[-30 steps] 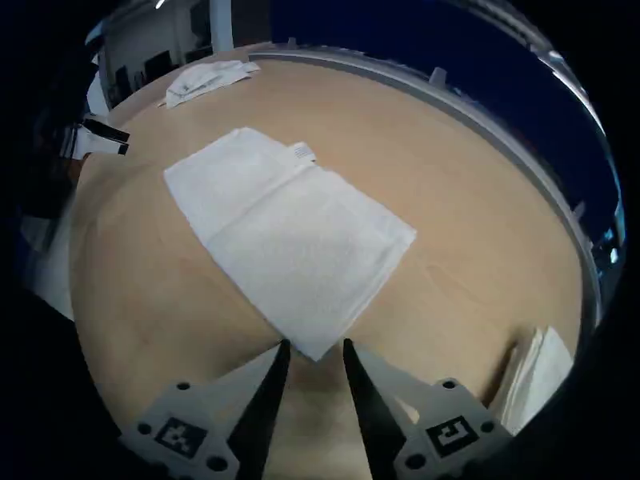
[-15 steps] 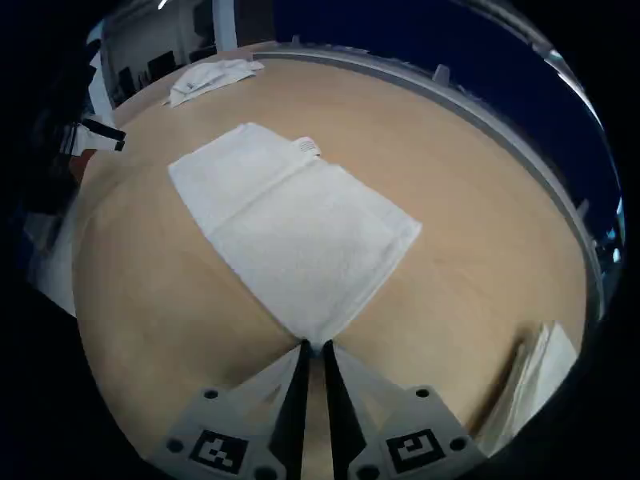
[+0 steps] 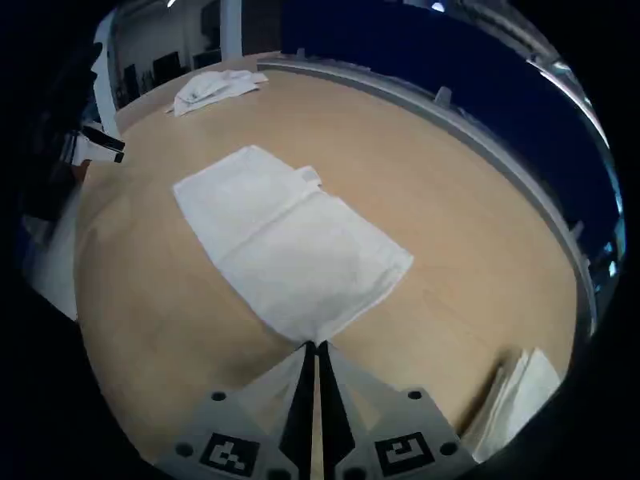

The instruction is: Fold towel

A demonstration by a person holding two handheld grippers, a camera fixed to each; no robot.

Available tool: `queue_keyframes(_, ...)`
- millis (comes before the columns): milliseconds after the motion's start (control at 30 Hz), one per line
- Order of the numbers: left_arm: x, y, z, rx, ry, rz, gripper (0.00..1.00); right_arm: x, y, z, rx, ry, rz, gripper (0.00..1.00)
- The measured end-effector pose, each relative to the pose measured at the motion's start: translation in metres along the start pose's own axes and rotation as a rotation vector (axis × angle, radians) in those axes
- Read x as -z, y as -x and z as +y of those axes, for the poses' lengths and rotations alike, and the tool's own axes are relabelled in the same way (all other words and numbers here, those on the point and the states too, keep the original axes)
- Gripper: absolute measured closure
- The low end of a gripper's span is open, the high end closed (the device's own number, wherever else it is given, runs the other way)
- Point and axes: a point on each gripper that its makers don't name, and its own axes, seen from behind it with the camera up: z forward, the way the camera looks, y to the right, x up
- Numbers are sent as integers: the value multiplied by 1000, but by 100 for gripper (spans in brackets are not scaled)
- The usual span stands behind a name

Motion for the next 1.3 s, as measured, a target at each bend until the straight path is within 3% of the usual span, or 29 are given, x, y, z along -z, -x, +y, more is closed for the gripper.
queue_keyframes(300,17,0,-15,37,-14,21,8,16,-59,0,69,14,65,97)
queue_keyframes(700,40,-2,-33,89,-23,66,8,20,-123,-22,158,-10,126,97)
queue_keyframes(1067,58,4,-49,124,-42,88,8,11,-145,-45,207,-42,133,97)
queue_keyframes(1300,77,4,-60,160,-61,115,8,-13,-164,-78,264,-99,131,97)
